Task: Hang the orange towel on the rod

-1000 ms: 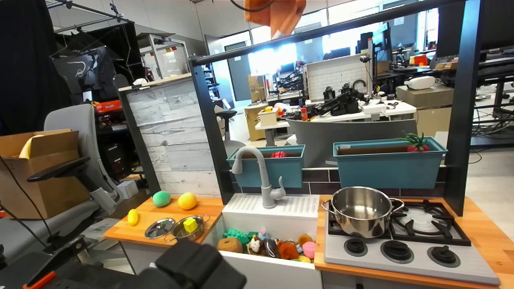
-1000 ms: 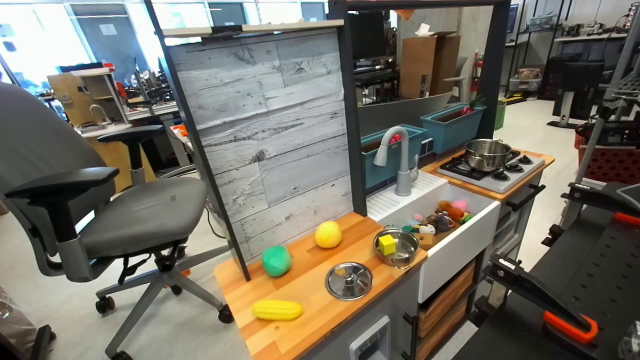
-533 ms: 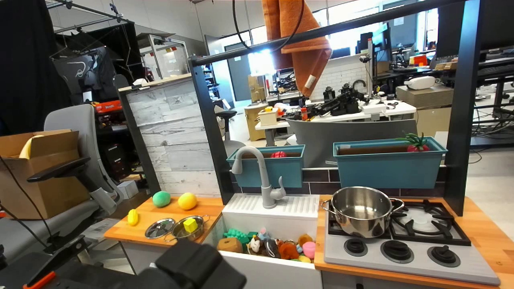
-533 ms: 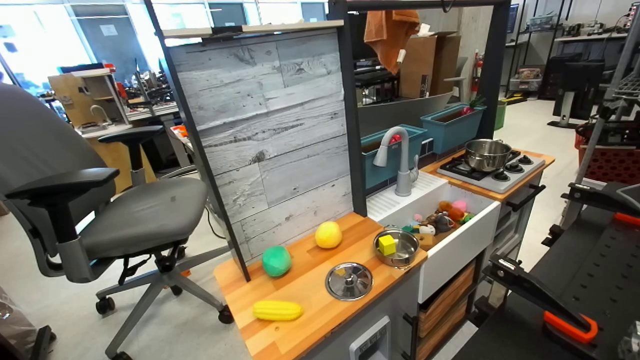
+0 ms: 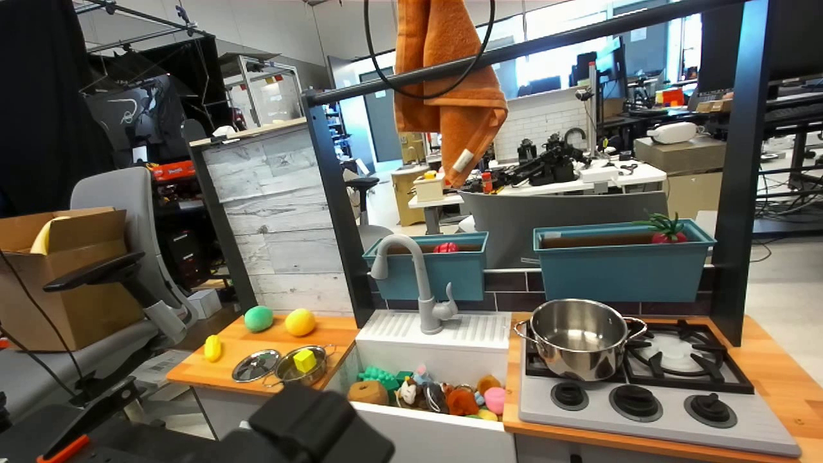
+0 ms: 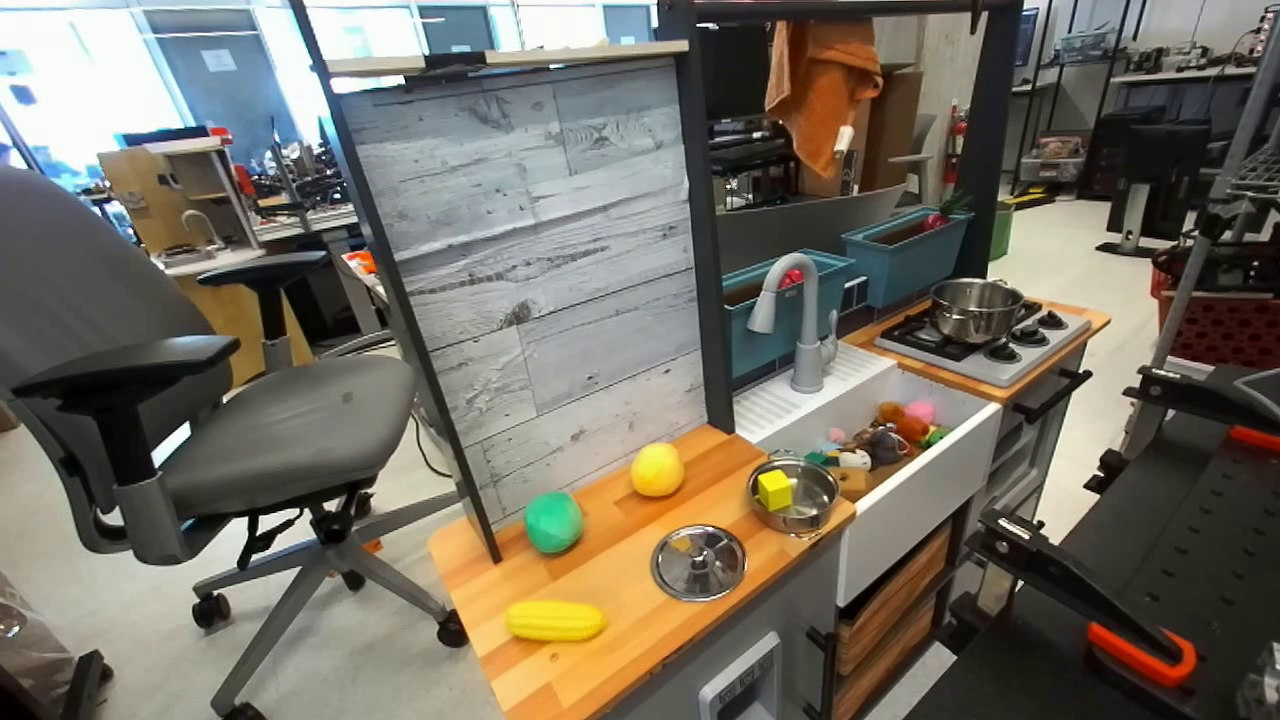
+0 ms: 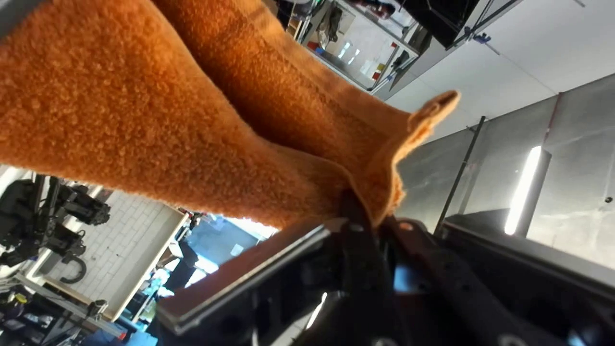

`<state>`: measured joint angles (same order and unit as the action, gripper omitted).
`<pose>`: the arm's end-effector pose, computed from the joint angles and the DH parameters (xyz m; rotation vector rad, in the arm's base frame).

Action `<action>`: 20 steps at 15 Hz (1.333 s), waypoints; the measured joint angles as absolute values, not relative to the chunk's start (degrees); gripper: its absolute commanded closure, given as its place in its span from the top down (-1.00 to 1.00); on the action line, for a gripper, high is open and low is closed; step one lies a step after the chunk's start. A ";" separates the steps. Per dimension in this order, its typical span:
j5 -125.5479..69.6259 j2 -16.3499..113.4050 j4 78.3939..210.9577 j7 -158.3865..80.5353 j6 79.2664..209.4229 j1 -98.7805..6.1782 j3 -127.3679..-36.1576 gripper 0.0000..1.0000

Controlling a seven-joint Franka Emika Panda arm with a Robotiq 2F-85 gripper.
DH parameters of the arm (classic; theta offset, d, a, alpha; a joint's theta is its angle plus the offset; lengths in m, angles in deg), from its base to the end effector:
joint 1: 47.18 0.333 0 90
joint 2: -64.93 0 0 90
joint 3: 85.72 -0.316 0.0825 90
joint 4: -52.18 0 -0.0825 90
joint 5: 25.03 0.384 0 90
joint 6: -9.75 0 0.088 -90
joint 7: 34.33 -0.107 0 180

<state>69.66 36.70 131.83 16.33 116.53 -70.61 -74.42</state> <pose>0.6546 -0.3207 0.5016 -1.7794 0.2603 -1.1004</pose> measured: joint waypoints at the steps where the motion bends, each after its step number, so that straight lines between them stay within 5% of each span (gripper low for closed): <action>1: 69.53 38.70 134.91 17.92 115.67 -70.88 -74.20 -0.98; 11: 64.29 56.85 164.36 31.33 111.90 -70.20 -70.84 -0.98; 20: 59.22 54.11 169.81 31.49 115.57 -69.22 -70.29 -0.98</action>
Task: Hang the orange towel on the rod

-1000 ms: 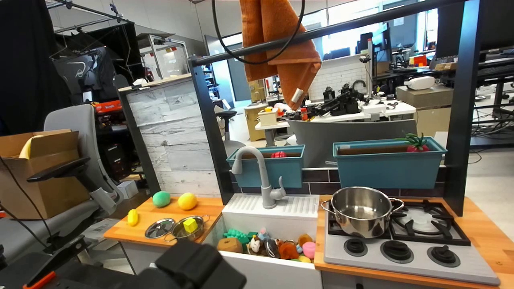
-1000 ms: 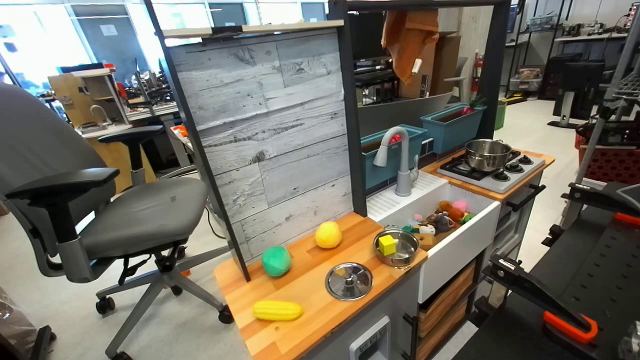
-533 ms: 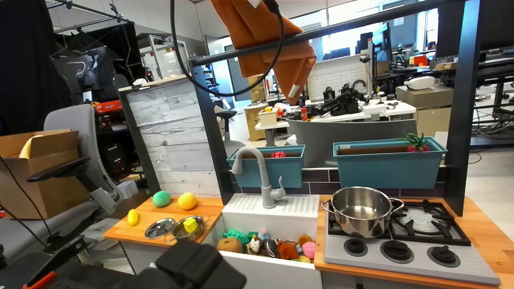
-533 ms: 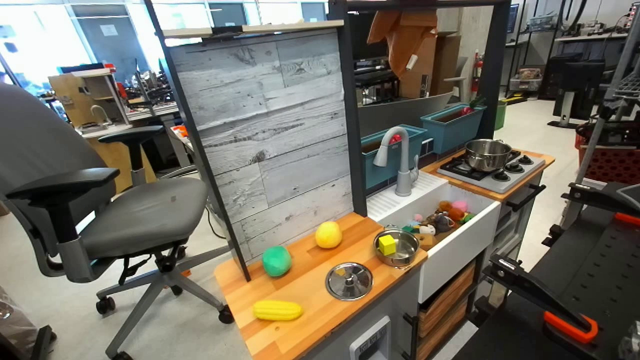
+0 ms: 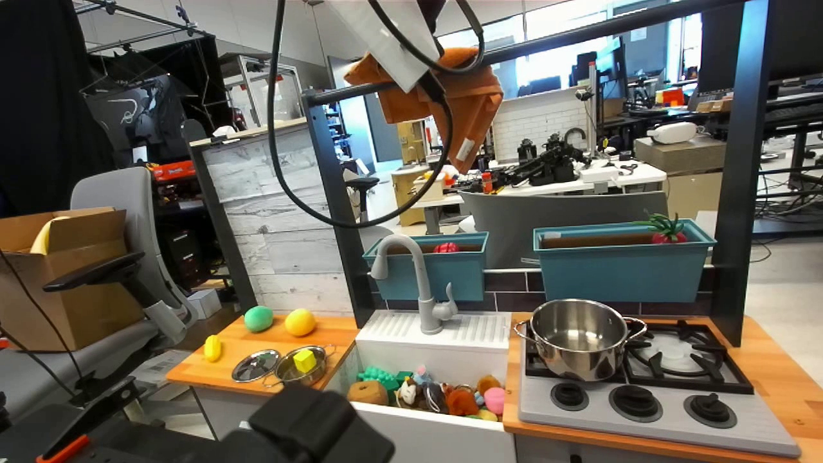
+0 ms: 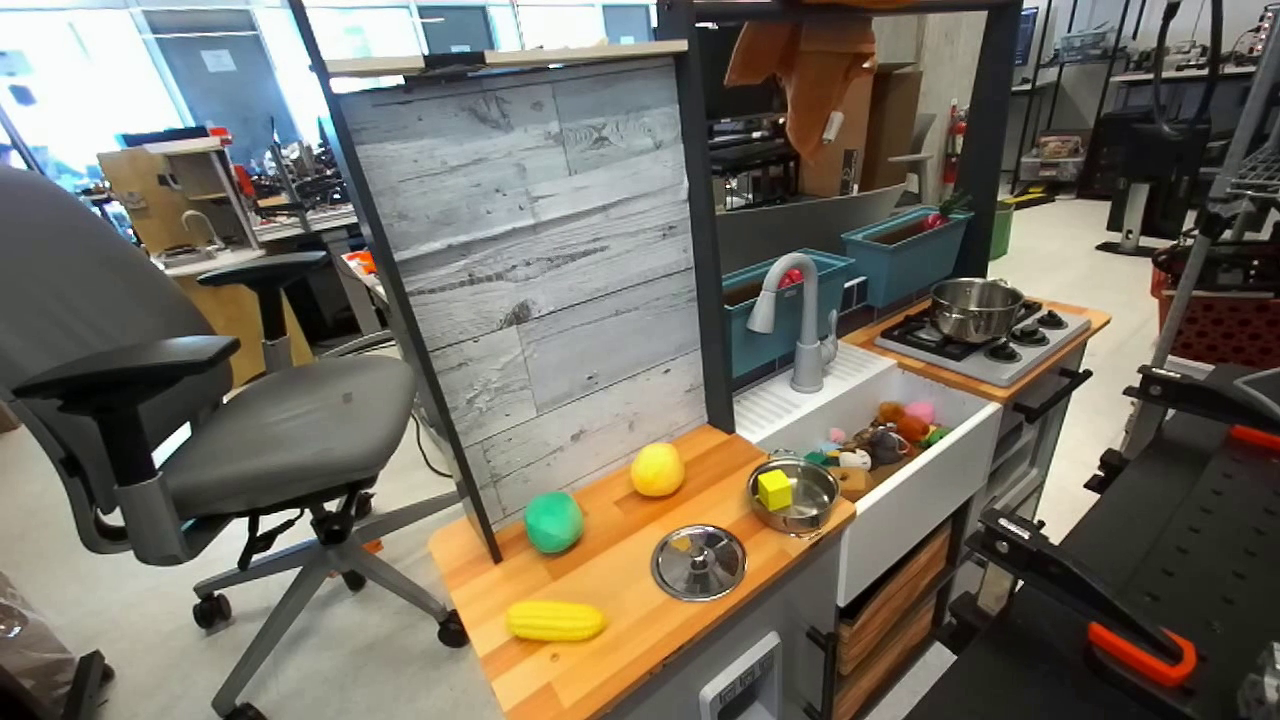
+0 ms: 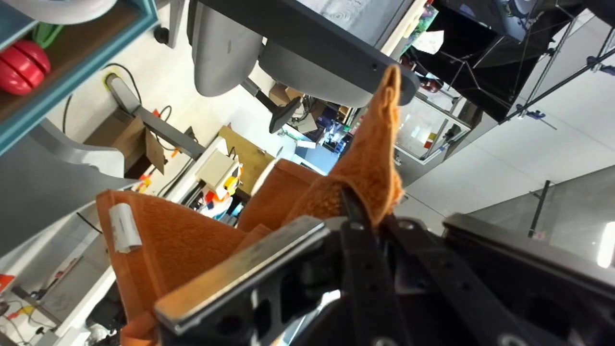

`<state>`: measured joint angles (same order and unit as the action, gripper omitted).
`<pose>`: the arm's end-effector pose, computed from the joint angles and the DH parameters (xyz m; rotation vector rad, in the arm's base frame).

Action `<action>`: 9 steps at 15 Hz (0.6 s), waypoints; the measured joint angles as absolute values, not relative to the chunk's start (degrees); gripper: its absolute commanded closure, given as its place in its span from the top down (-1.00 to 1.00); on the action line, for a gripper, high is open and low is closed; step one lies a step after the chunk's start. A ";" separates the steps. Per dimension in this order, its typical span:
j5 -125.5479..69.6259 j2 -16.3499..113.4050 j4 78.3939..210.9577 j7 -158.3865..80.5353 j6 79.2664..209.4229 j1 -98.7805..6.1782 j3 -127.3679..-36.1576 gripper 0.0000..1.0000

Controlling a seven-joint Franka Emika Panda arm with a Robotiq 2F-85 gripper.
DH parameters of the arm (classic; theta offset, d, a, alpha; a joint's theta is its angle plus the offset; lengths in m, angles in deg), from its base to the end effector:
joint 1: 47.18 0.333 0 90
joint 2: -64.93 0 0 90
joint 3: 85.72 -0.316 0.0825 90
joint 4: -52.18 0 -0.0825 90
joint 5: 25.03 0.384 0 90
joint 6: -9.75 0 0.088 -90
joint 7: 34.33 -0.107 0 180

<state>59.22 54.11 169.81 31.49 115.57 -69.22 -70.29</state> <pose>0.5079 -0.2841 0.3766 -1.9520 0.2808 -0.9065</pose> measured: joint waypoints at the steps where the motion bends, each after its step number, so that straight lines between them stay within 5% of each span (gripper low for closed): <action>1: 58.70 53.11 169.29 30.61 115.65 -69.08 -70.29 -0.98; 9: 53.98 42.07 159.47 19.40 115.63 -68.59 -70.33 -0.98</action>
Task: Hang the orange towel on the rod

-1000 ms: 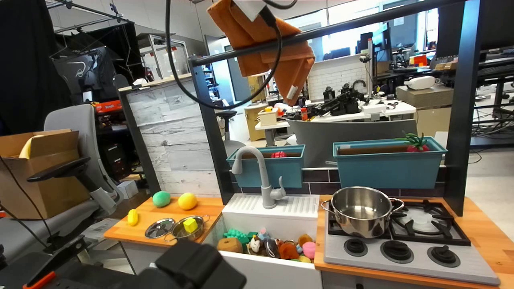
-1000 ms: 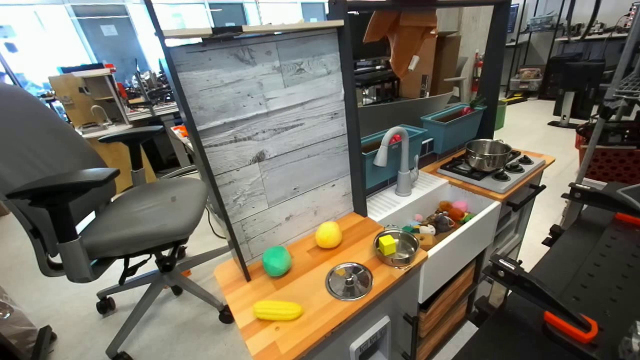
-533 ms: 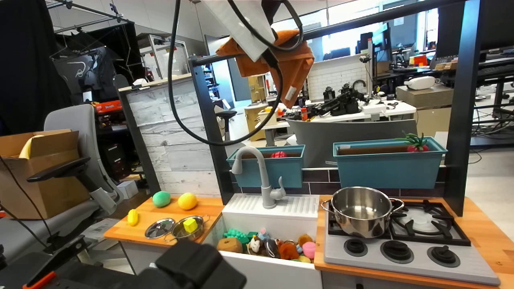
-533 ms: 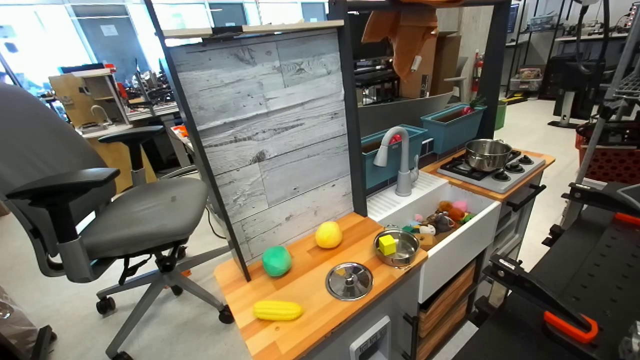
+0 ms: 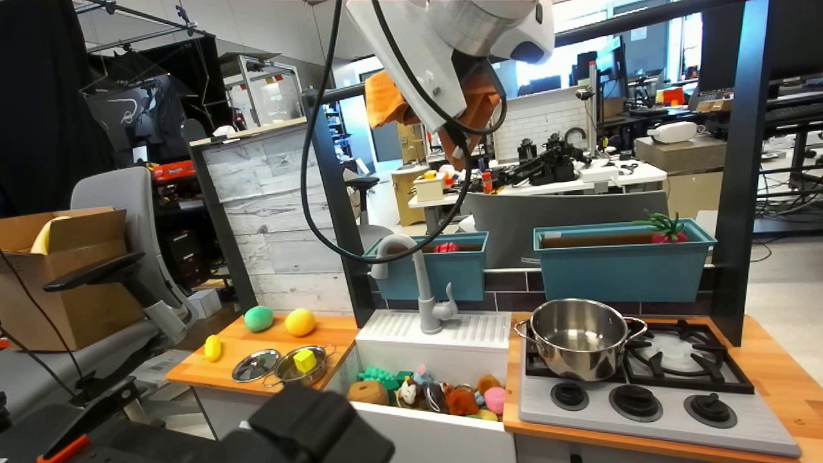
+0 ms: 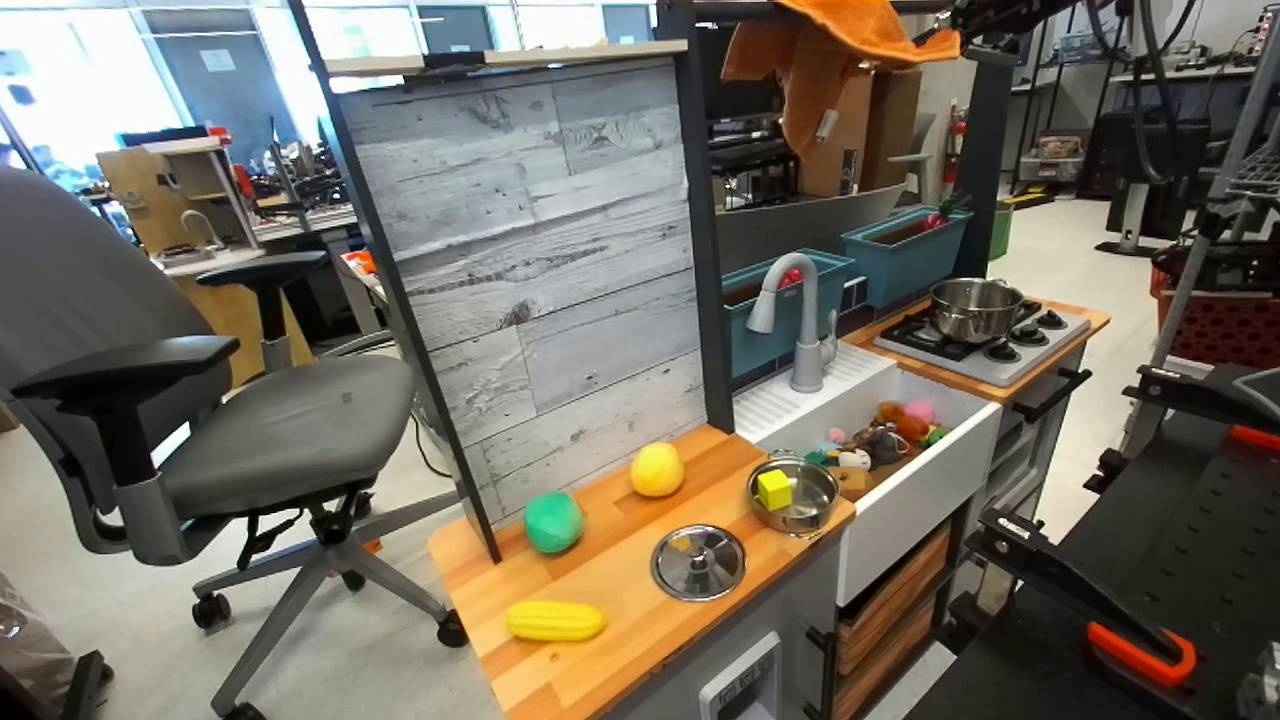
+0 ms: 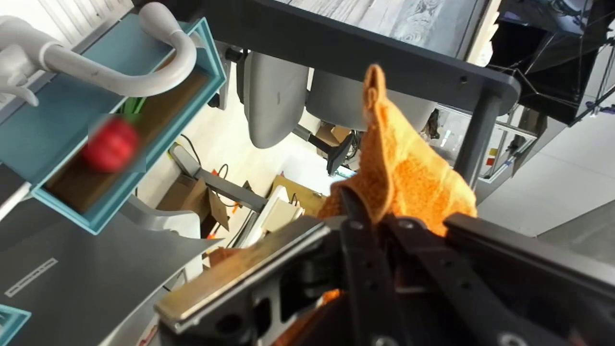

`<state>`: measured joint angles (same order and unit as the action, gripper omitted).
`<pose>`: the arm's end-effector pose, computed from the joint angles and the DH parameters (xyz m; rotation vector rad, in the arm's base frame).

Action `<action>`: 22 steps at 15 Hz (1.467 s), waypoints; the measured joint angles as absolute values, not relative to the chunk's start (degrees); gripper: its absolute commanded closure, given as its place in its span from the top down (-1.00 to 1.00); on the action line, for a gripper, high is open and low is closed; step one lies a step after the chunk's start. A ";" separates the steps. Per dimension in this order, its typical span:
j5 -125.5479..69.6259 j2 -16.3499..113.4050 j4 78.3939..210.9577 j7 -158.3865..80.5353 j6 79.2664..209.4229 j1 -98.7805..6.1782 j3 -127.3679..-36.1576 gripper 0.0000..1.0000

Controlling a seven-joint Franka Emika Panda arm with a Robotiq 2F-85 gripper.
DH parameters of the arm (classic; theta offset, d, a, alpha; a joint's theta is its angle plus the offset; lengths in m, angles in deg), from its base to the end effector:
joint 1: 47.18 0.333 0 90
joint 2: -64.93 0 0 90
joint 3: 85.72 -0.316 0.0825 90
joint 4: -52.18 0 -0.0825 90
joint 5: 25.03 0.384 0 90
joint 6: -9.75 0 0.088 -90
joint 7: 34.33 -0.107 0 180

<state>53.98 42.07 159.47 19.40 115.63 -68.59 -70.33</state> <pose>0.5510 -0.3006 0.3227 -2.0107 0.4308 -0.6548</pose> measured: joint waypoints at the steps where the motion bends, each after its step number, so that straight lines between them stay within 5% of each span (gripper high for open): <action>1: 53.52 40.59 157.92 17.76 115.62 -68.59 -70.36 -0.98; 22: 42.89 18.46 125.78 -16.63 115.09 -68.74 -74.90 -0.98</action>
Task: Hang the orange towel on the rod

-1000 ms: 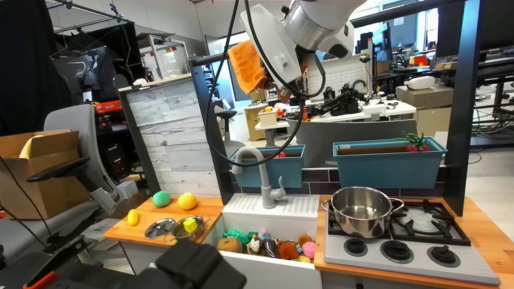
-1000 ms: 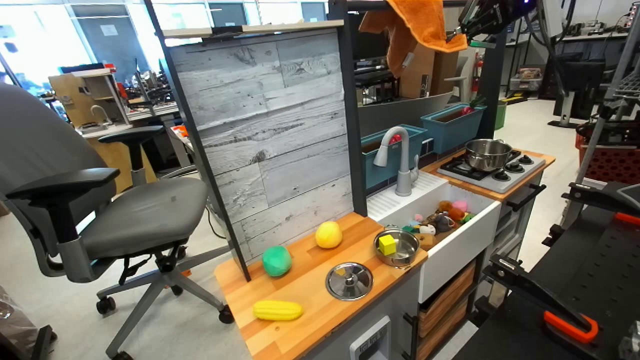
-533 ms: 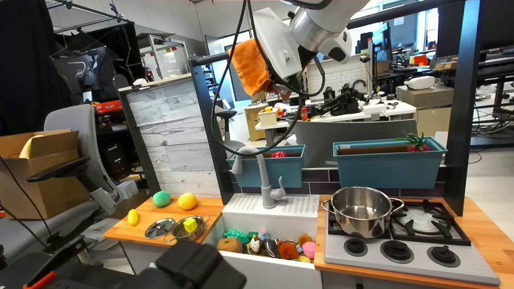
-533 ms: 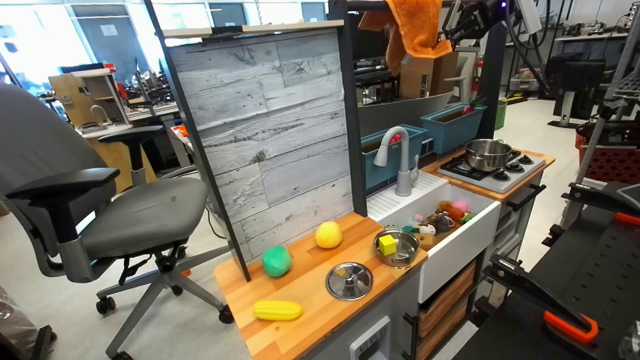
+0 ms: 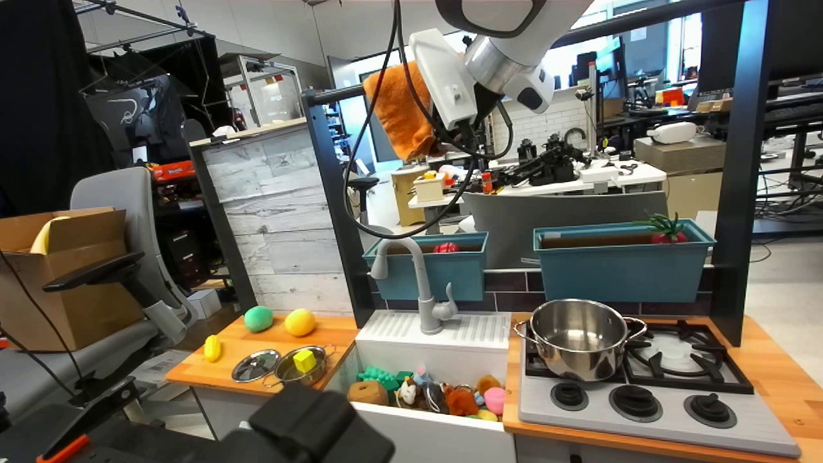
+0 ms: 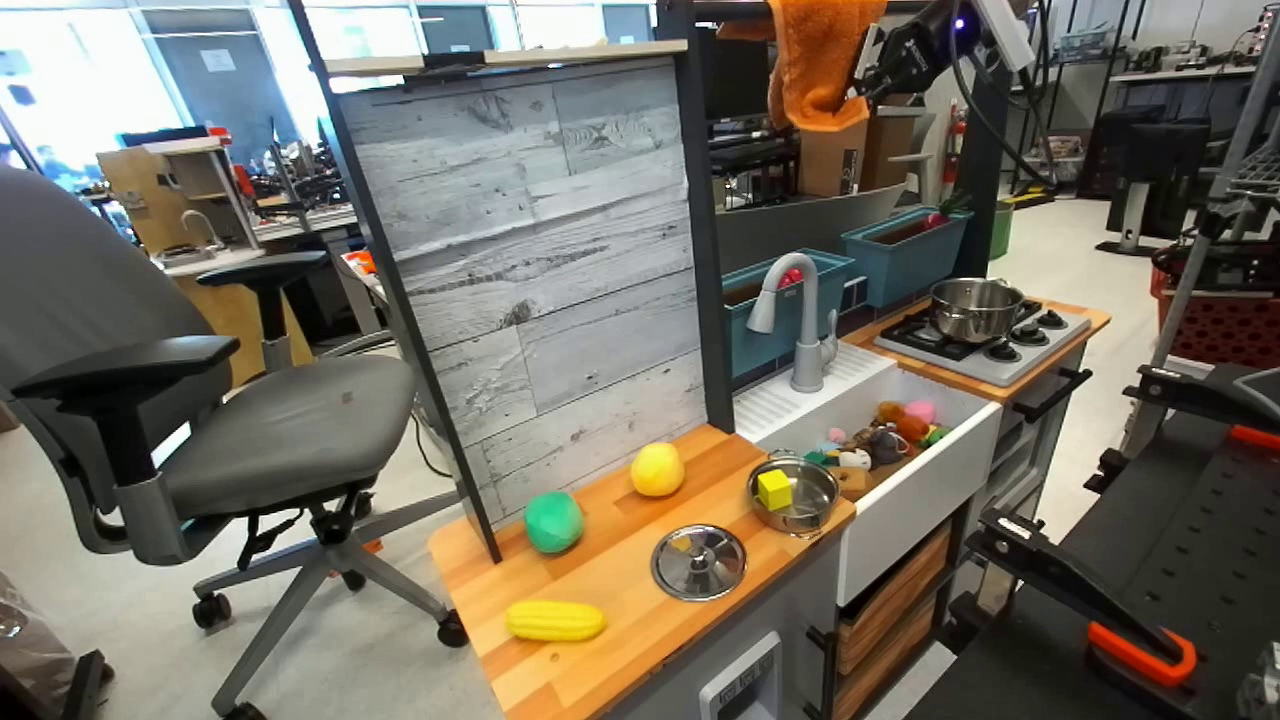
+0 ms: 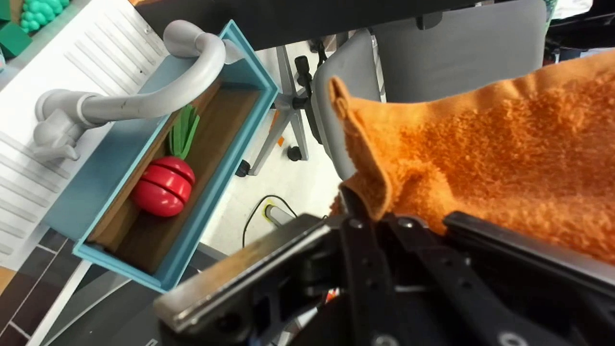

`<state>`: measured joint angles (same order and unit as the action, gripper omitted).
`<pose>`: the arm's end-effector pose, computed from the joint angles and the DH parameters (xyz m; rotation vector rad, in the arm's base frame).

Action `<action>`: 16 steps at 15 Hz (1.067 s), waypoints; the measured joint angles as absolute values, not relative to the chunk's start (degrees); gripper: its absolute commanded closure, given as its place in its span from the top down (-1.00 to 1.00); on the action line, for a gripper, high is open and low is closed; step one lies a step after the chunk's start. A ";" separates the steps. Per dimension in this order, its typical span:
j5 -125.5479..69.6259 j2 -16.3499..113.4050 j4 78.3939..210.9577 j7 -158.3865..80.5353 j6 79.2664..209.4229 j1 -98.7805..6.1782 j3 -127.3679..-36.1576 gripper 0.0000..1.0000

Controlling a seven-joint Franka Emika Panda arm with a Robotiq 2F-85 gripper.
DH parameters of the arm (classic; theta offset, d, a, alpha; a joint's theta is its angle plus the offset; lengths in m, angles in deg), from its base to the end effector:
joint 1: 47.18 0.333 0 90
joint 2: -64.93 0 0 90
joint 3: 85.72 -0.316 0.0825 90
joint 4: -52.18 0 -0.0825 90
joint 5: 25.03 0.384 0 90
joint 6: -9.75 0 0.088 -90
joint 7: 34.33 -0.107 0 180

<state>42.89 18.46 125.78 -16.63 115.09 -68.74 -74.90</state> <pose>0.6824 -0.3014 0.2841 -2.0476 0.7483 -0.2502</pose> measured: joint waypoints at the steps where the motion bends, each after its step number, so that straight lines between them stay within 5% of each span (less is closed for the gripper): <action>1: 42.30 17.56 124.47 -17.74 115.02 -68.81 -75.12 -0.90; 15: 41.44 15.38 121.02 -19.90 114.01 -69.49 -75.72 -0.90; 16: 41.43 15.38 121.02 -19.91 114.01 -69.49 -75.72 -0.40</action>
